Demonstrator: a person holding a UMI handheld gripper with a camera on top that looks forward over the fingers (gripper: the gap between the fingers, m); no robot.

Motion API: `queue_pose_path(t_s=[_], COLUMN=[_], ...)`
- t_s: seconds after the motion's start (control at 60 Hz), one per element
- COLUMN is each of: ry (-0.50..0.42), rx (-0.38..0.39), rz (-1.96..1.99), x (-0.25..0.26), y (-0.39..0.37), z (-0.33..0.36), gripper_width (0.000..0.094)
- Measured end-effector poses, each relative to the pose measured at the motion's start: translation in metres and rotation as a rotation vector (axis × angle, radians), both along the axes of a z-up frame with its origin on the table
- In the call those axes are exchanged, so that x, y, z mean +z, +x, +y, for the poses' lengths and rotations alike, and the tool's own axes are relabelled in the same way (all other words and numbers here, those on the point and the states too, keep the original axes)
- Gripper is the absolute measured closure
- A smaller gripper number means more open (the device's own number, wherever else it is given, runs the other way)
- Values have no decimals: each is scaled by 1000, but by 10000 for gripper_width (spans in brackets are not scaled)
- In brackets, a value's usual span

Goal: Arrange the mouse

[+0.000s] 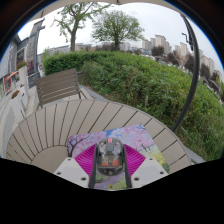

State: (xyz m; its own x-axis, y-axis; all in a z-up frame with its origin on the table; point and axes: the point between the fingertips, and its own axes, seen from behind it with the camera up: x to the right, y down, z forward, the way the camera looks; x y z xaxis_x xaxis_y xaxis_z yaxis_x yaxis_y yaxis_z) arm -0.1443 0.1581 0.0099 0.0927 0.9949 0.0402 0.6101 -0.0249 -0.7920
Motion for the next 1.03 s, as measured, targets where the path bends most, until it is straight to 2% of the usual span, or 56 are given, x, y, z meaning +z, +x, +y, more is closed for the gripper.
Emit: queue_pose_path(t_s=[0.083, 0.15, 0.183, 0.233, 0.267, 0.417, 0.55, 0.7, 0.8, 0.9, 1.033], ry=[-34, -28, -7, 5, 6, -79, -50, -43, -29, -44, -16], rx=[20, 62, 65, 57, 46, 24, 44, 63, 25, 25, 14], rz=[-48, -46, -65, -60, -57, -90, -152, -171, -162, -165, -184], x=[-23, -26, -24, -10, 5, 80, 128, 154, 168, 165, 159], y=[9, 14, 20, 26, 36, 120, 223, 306, 341, 357, 370], z=[3, 2, 6, 9, 12, -3, -12, -16, -7, -6, 4], gripper_width=[509, 450, 357, 63, 111, 89, 94, 93, 90, 91, 87])
